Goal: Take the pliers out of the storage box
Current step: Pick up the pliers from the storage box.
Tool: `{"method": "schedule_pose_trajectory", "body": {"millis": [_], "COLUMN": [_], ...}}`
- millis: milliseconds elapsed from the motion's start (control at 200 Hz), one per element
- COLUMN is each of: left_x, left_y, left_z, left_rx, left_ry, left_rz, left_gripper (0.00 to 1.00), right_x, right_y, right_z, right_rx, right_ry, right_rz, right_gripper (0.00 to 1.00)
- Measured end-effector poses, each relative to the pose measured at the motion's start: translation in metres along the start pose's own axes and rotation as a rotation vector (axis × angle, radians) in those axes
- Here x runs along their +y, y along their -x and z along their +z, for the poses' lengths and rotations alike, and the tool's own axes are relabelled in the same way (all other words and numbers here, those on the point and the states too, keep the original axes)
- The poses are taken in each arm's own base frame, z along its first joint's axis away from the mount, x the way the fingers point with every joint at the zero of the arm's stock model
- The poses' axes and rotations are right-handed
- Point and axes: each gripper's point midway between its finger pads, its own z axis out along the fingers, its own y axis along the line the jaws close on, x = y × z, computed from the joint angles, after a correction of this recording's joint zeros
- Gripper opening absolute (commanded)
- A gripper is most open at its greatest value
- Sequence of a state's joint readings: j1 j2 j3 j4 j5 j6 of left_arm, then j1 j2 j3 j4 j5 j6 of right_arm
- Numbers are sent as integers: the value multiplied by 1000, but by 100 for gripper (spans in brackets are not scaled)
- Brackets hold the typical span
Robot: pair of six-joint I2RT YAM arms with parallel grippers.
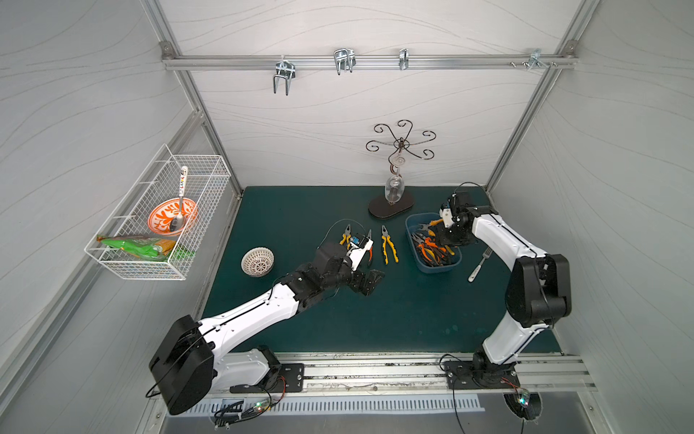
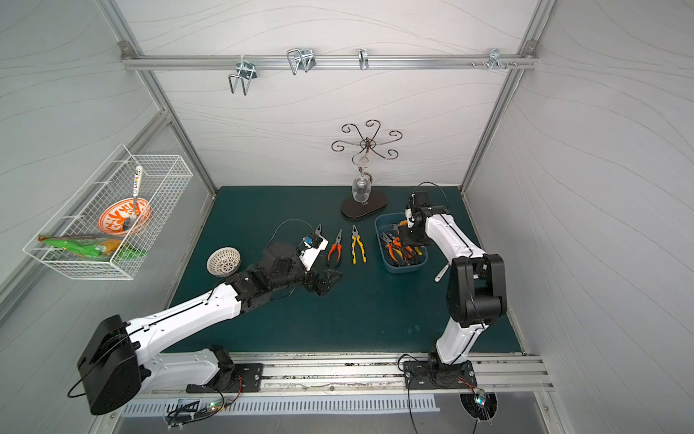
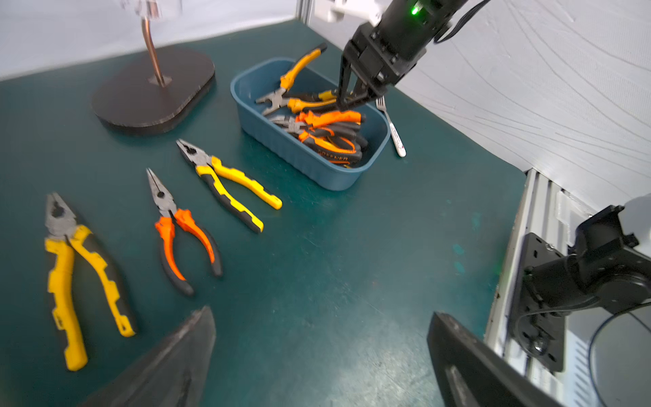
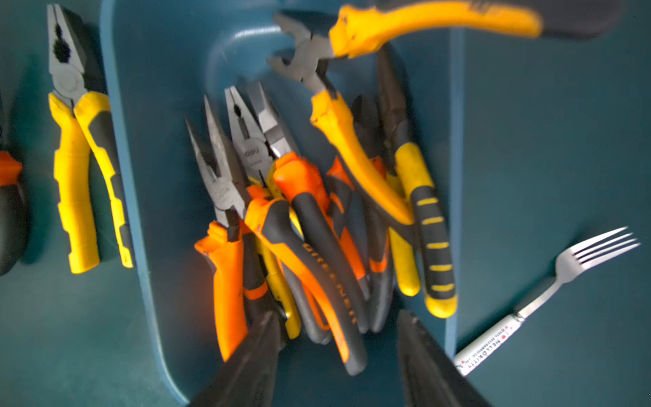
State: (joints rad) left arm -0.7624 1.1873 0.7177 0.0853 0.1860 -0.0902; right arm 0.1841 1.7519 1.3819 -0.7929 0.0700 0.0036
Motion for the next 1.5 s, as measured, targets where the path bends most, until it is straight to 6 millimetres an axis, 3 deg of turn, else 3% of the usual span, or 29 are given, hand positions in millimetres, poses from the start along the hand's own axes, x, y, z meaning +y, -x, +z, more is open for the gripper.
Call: {"method": "schedule_pose_trajectory", "body": {"millis": [340, 690, 1025, 1335, 1500], "left_x": [3, 7, 18, 50, 46], "left_y": [4, 3, -2, 22, 28], "left_z": [0, 4, 11, 33, 47], "left_rx": [-54, -52, -31, -42, -26], "left_ry": [21, 42, 90, 74, 34], "left_rz": [79, 86, 42, -276, -372], "left_gripper": [100, 100, 100, 100, 96], "right_x": [2, 10, 17, 20, 24], "right_y": [-6, -8, -33, -41, -38], "right_z": [24, 26, 3, -19, -29], "right_rx": [112, 120, 42, -201, -313], "right_ry": [6, 14, 13, 34, 69], "right_rz": [-27, -60, -48, 58, 82], "right_gripper": [38, 0, 0, 0, 0]}}
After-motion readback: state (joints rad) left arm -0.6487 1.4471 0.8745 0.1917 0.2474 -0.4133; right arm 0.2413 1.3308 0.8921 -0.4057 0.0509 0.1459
